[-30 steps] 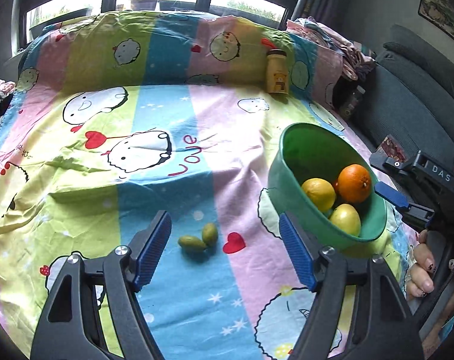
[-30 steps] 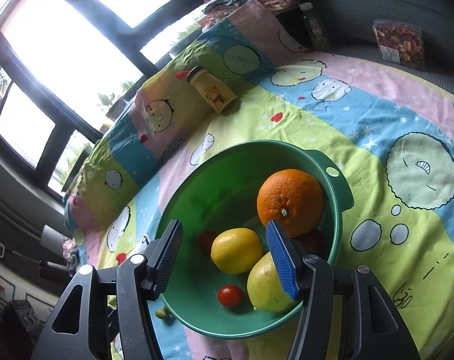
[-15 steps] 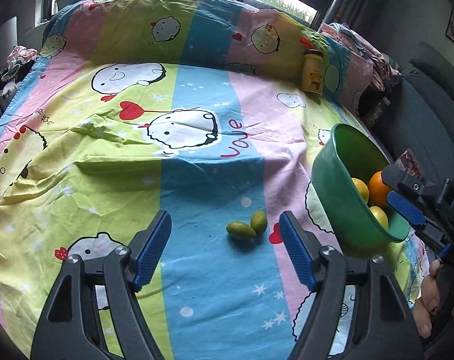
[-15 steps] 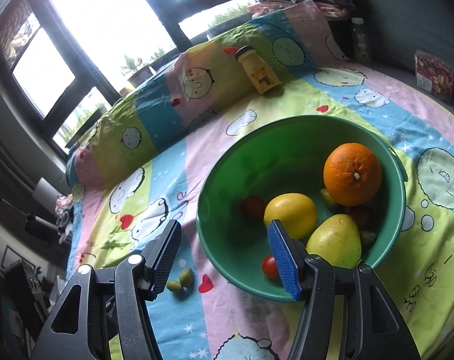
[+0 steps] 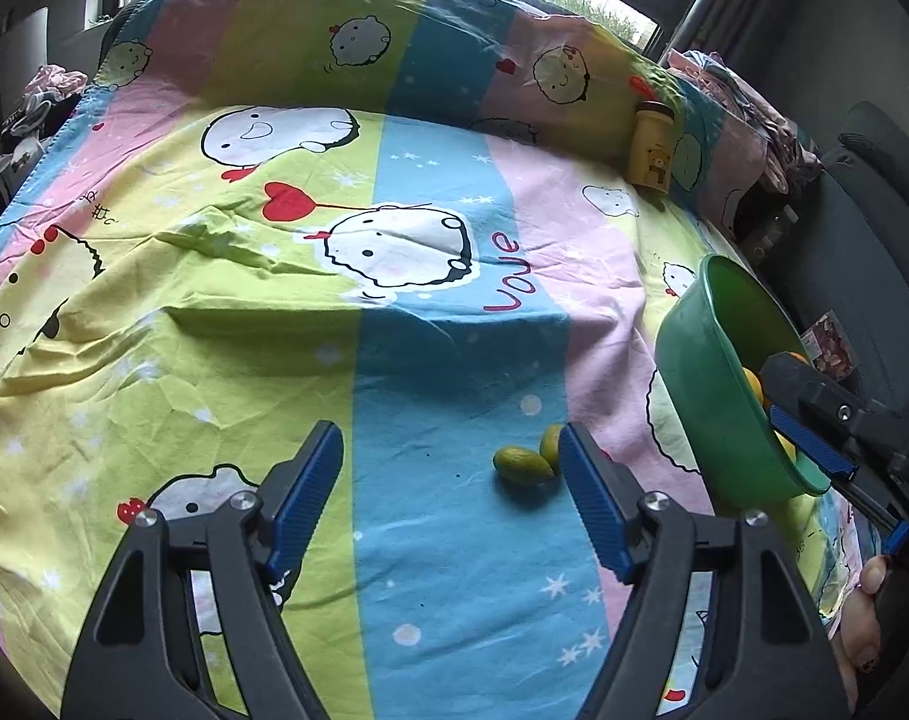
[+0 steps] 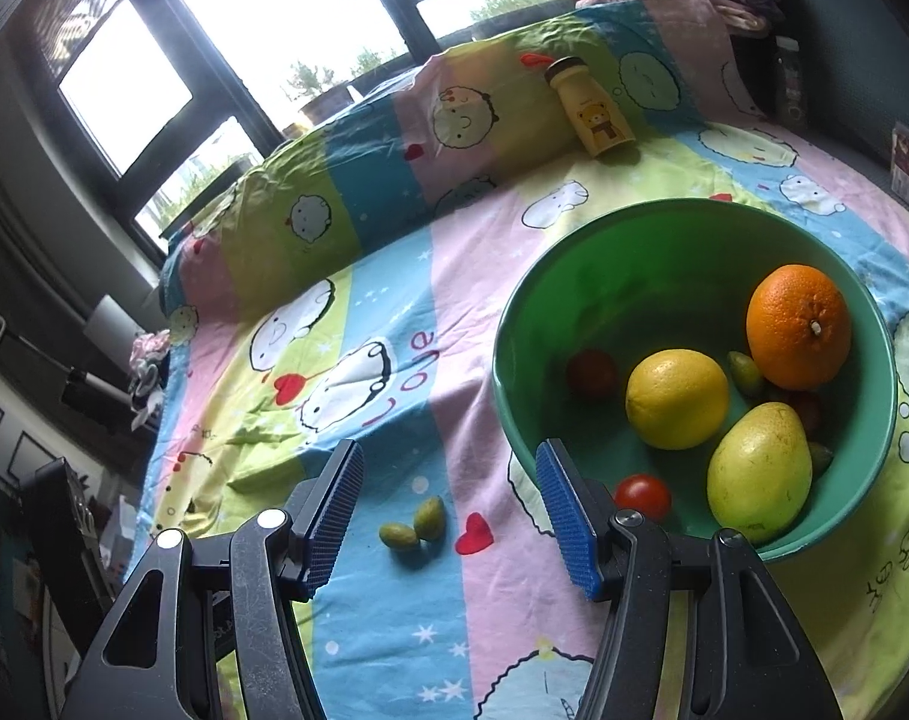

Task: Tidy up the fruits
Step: 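Move the open right tool toward the remaining green olives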

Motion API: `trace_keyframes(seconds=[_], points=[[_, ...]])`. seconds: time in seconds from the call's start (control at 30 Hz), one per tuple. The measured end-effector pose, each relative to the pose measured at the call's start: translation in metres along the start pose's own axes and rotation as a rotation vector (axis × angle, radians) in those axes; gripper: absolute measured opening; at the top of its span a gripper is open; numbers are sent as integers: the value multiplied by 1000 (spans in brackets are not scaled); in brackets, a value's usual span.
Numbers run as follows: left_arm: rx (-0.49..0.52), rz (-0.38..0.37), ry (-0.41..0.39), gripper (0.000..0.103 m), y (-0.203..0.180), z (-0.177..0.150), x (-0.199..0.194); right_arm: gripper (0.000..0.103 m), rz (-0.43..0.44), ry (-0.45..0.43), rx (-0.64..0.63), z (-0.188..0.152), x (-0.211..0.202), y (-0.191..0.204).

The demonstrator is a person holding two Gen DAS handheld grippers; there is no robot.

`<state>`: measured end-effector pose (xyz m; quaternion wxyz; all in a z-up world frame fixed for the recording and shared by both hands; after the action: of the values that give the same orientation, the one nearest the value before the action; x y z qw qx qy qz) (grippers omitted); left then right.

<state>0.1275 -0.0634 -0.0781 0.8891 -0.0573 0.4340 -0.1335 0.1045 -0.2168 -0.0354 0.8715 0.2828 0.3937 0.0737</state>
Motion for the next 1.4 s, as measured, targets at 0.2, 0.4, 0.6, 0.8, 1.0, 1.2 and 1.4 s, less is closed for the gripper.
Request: trace_keyframes(seconds=[0.2,0.4,0.6,0.8,1.0,1.2,1.4], points=[[22,-45,45,65,-9,-7,12,54,86,91,-33,-13,4,27],[40,-81,95,54,-18,-15,24,29,-5,204,-58,-29,36,30],[42,-109,123,50,-25,-19,31,29,-36,279,-32,-34,61,22],[23,-125,151,50,-27,-22,38,29,-57,322,-27,-37,78,16],[3,-139,161,49,-28,-21,41,29,-39,332,-8,-36,84,14],[-16,-151,163,49,-28,-19,42,29,-23,353,14,-37,89,11],[1,-165,165,40,-35,-21,43,29,-6,385,30,-42,93,10]])
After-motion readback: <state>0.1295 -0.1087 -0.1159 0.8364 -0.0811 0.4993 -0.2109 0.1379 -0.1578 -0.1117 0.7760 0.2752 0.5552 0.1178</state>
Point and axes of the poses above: each gripper's, at about its wrist camera, not at the fingertips, and x roughly the way its jaws point, y to its left, z to its top, the point moved 9 cm from there along x, roughly the way its jaws point, and after that the axes turned 6 degrees about x, right-handed, at the moved point
